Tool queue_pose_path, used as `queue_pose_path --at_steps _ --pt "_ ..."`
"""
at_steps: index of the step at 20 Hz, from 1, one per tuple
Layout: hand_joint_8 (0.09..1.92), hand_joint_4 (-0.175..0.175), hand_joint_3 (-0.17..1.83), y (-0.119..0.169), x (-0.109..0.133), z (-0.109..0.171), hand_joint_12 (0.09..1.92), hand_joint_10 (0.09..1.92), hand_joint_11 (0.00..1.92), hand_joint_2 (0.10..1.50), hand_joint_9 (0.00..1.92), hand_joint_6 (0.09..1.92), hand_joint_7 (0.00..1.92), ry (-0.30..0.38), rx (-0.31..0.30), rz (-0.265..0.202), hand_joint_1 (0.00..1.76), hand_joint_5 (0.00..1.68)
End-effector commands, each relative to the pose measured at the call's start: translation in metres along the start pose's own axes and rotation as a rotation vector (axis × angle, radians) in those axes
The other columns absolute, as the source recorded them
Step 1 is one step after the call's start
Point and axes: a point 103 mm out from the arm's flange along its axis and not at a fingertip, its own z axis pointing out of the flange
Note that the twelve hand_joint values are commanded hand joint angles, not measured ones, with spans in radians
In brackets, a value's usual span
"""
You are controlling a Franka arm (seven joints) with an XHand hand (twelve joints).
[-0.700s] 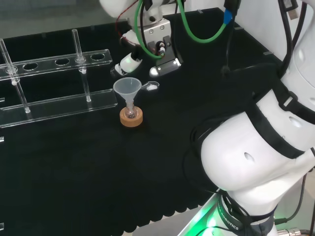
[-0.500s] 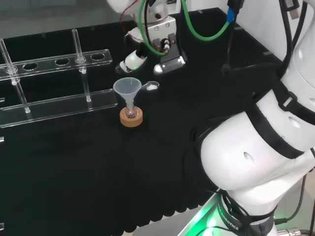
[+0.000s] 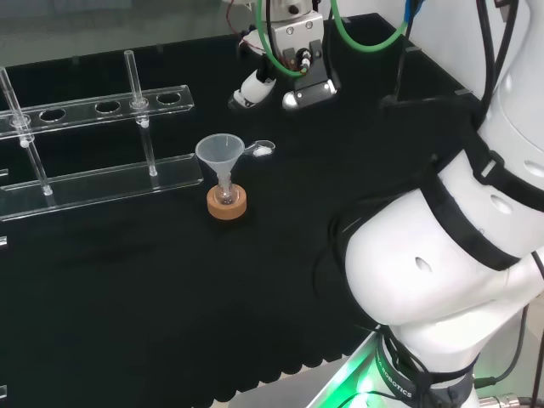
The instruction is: Pick up the weighing funnel.
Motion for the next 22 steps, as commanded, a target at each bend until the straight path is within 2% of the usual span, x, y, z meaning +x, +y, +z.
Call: queue_pose_path --at_steps 1,5,12,16,22 --pt "0.70 -0.056 0.36 0.029 -0.041 0.004 1.37 0.64 0.38 0.74 0.52 0.09 0.28 -0.074 0.042 0.071 0.79 0.47" --pt "0.70 -0.052 0.40 0.047 -0.054 0.015 1.36 0.62 0.39 0.72 0.54 0.09 0.30 -0.077 0.084 0.082 0.82 0.49" --pt "0.69 -0.041 0.46 0.079 -0.054 0.042 1.34 0.60 0.40 0.68 0.55 0.09 0.31 -0.111 0.125 0.054 0.84 0.51" --pt "0.69 -0.038 0.48 0.095 -0.046 0.058 1.34 0.60 0.41 0.67 0.57 0.09 0.32 -0.132 0.133 0.015 0.85 0.52" --pt "0.68 -0.035 0.53 0.111 -0.043 0.085 1.33 0.58 0.42 0.64 0.59 0.09 0.35 -0.093 0.154 -0.030 0.85 0.54"
